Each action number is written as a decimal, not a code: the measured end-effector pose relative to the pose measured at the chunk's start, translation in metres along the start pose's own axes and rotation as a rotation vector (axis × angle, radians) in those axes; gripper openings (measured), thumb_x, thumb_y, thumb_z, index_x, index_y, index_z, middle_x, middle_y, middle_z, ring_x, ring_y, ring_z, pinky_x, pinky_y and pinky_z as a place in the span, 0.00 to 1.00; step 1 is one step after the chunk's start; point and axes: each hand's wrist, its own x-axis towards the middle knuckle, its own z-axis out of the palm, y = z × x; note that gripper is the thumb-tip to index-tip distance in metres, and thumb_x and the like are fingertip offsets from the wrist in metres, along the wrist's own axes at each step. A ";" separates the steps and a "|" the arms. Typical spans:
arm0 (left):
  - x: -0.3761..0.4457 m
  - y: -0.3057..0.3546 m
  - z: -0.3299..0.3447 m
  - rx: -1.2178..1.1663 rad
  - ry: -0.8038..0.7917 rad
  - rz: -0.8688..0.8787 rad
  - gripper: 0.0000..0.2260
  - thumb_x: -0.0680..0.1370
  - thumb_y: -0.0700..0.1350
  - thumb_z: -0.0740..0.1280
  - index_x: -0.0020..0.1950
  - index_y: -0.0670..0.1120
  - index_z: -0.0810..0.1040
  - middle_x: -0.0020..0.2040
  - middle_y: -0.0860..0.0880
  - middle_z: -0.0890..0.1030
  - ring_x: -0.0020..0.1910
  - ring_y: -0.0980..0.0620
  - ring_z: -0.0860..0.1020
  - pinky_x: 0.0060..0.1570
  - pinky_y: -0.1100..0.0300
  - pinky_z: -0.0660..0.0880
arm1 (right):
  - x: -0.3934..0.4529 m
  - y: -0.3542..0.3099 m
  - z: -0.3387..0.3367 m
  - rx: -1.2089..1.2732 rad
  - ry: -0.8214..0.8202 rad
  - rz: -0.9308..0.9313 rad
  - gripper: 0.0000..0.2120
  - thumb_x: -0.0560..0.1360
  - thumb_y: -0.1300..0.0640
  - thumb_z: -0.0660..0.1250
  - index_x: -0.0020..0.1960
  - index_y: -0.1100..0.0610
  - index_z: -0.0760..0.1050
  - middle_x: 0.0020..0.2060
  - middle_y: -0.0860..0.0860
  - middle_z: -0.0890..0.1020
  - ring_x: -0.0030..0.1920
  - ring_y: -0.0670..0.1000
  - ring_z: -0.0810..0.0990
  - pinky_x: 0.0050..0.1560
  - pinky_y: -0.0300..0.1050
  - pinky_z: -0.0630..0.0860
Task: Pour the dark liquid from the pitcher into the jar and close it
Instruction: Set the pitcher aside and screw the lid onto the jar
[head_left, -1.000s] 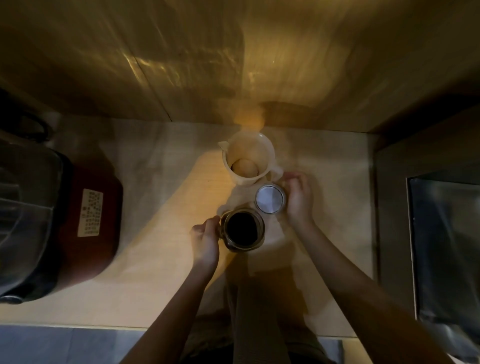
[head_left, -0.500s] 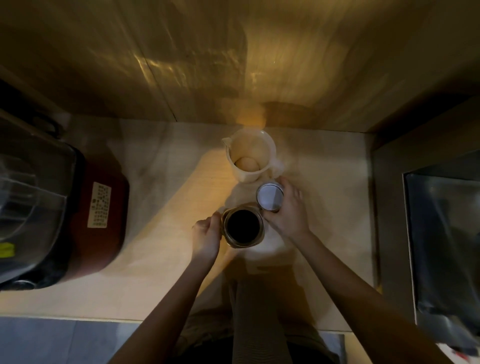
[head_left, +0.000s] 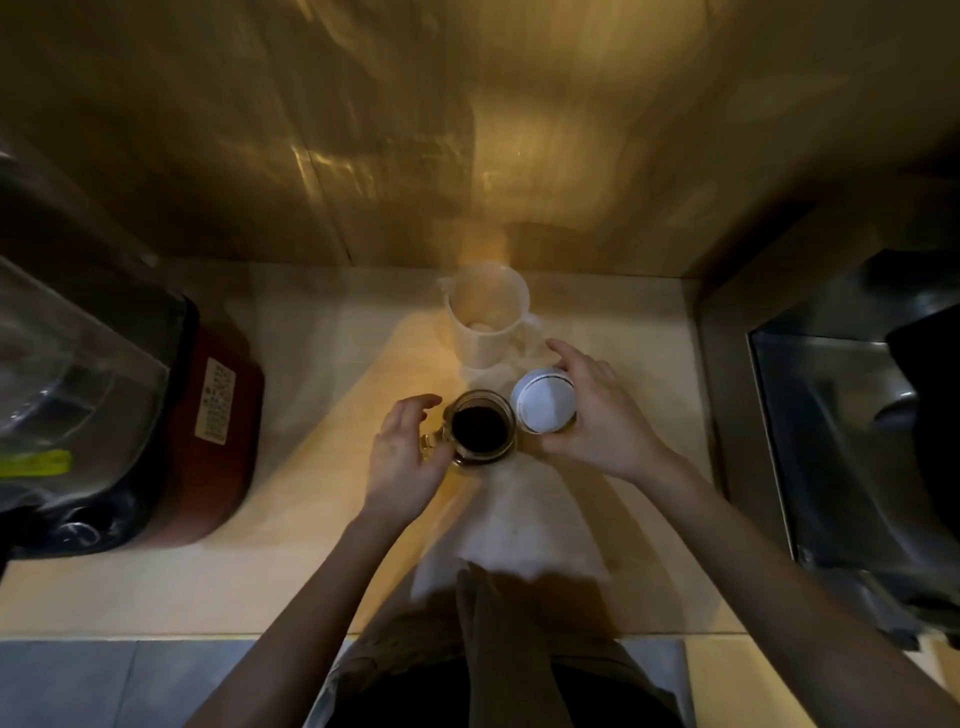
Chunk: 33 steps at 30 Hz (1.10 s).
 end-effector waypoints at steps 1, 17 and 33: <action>-0.001 0.000 -0.001 0.075 -0.042 0.039 0.32 0.63 0.56 0.60 0.65 0.46 0.68 0.63 0.45 0.73 0.60 0.47 0.72 0.55 0.57 0.69 | -0.004 -0.004 -0.003 -0.033 -0.011 -0.022 0.49 0.61 0.59 0.77 0.75 0.55 0.54 0.64 0.55 0.70 0.64 0.55 0.66 0.58 0.41 0.63; 0.007 -0.004 0.004 -0.069 -0.203 0.013 0.44 0.56 0.54 0.78 0.69 0.49 0.65 0.65 0.48 0.76 0.64 0.51 0.73 0.60 0.61 0.68 | 0.005 -0.074 0.009 -0.565 -0.181 -0.353 0.40 0.65 0.45 0.75 0.72 0.52 0.62 0.67 0.50 0.69 0.66 0.53 0.65 0.65 0.49 0.61; 0.005 -0.001 0.006 -0.078 -0.204 -0.080 0.45 0.54 0.58 0.75 0.69 0.54 0.64 0.63 0.50 0.77 0.63 0.48 0.74 0.62 0.49 0.72 | 0.012 -0.089 0.018 -0.679 -0.143 -0.274 0.27 0.68 0.45 0.71 0.63 0.55 0.72 0.54 0.53 0.76 0.52 0.56 0.78 0.51 0.48 0.71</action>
